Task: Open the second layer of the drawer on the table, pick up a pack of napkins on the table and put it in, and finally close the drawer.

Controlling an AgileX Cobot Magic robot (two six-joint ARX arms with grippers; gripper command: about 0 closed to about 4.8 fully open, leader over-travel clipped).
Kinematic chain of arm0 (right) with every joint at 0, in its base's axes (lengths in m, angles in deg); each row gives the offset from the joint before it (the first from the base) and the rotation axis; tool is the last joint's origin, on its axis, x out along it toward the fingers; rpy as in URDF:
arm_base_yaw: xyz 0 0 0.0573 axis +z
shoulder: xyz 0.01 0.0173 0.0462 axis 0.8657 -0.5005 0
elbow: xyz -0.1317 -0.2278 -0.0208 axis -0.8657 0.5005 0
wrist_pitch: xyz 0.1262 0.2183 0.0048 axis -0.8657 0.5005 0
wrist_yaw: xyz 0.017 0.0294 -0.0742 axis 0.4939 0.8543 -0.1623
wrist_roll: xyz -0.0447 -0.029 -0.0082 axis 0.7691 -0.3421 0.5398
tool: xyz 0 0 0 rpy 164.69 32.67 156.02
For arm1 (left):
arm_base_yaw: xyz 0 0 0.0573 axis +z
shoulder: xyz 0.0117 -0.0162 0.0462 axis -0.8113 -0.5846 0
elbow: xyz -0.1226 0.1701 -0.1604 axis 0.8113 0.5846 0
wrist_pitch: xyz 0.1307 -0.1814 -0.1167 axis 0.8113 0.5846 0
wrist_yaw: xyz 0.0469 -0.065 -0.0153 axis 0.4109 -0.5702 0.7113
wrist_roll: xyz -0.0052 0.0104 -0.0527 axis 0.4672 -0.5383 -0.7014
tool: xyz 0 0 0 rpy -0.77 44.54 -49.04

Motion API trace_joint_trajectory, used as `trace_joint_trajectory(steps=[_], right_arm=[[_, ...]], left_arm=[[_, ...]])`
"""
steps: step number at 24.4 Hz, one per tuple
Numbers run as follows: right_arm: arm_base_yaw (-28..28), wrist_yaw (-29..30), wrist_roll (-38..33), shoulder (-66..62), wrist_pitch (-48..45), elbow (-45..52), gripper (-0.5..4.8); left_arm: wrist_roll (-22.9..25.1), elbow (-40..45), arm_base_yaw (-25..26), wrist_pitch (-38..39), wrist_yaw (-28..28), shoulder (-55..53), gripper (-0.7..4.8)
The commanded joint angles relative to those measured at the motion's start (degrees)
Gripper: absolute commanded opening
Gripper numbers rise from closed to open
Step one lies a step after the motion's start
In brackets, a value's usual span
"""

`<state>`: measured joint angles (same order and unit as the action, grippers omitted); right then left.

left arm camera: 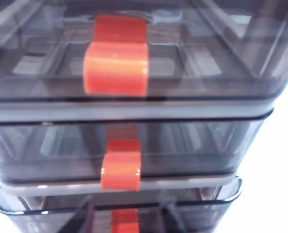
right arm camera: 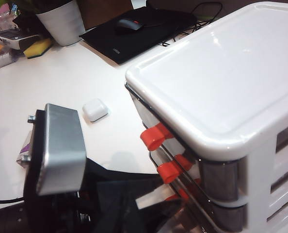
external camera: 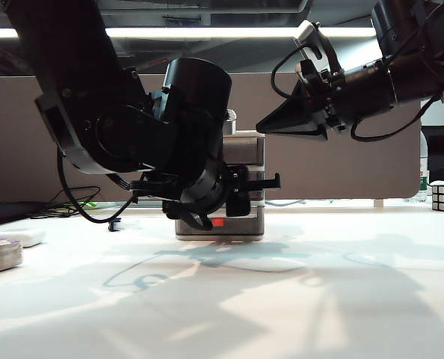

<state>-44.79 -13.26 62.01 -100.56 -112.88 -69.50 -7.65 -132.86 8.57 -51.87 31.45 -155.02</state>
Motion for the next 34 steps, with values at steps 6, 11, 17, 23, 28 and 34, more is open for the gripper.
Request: trace_joint_trajectory(steps=[6,11,17,23,28,34], right_arm=[[0.04,0.02,0.28,0.15,-0.37,-0.20,-0.05],[0.04,0.02,0.28,0.15,-0.28,-0.20,-0.05],[0.04,0.02,0.33,0.15,0.26,-0.20,-0.05],[0.04,0.04,0.33,0.15,0.31,-0.20,-0.05],[0.04,0.04,0.33,0.15,0.33,-0.17,-0.05],[0.04,0.04,0.33,0.15,0.68,-0.17,-0.05]], left_arm=[[0.44,-0.07,-0.28,-2.16,1.31,0.20,1.58],[4.42,-0.07,-1.46,-5.57,2.38,0.22,1.57],[4.61,-0.04,-1.44,-5.60,3.41,0.22,1.57],[4.59,-0.04,-1.42,-5.64,6.21,0.22,1.57],[4.61,-0.02,-1.42,-7.56,5.75,0.20,1.57],[4.61,-0.02,-1.36,-8.13,5.81,0.20,1.55]])
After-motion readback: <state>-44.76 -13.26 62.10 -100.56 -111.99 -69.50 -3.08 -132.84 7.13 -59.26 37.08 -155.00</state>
